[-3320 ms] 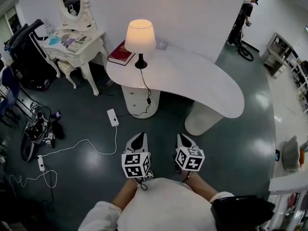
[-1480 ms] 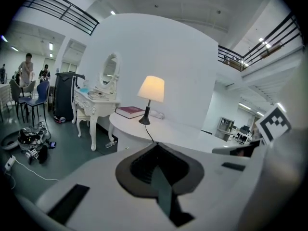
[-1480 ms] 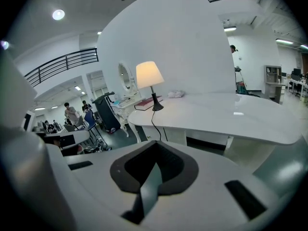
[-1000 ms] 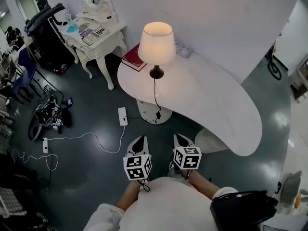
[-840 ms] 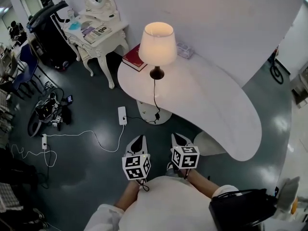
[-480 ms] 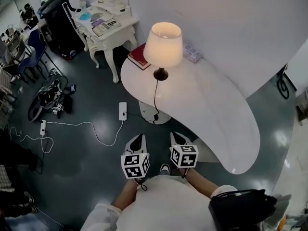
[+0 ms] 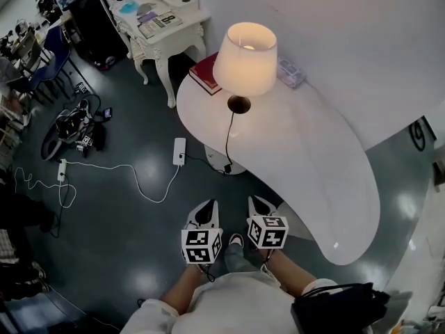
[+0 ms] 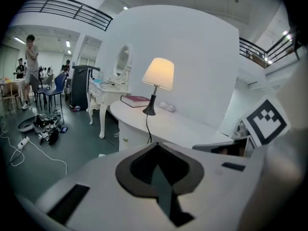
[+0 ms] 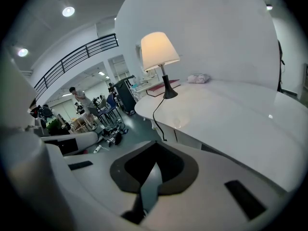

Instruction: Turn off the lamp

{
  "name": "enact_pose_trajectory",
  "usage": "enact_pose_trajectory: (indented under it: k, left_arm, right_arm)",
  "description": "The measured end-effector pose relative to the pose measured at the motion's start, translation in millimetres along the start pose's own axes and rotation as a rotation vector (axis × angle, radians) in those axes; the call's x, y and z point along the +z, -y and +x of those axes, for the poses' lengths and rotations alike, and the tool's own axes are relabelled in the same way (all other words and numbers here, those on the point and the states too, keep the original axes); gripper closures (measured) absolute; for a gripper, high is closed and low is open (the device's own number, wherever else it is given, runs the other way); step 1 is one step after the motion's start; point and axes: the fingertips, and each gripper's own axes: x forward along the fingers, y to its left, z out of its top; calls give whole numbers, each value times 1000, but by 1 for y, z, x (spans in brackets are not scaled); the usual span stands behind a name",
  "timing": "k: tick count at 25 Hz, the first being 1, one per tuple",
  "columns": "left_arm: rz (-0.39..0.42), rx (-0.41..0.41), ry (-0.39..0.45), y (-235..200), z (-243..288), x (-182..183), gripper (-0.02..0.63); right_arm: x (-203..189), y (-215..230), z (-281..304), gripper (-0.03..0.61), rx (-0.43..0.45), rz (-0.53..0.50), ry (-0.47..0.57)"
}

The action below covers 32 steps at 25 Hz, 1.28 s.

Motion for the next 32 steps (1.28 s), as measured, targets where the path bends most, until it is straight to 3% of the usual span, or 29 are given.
enact_pose_trajectory:
  k: [11,22,32]
  left_arm:
    - [-5,-25,-72,-14,37,-41,605]
    - [-67,-4,-81,-38,76,-69,606]
    - [-90,-16,-96,-54,103,-117,605]
  right_arm:
    - [-25,19,31,580,-45,59,-3]
    - [-49,38,54,580,-83,109,-21]
    - [-100,56,79,580,-106,132,-63]
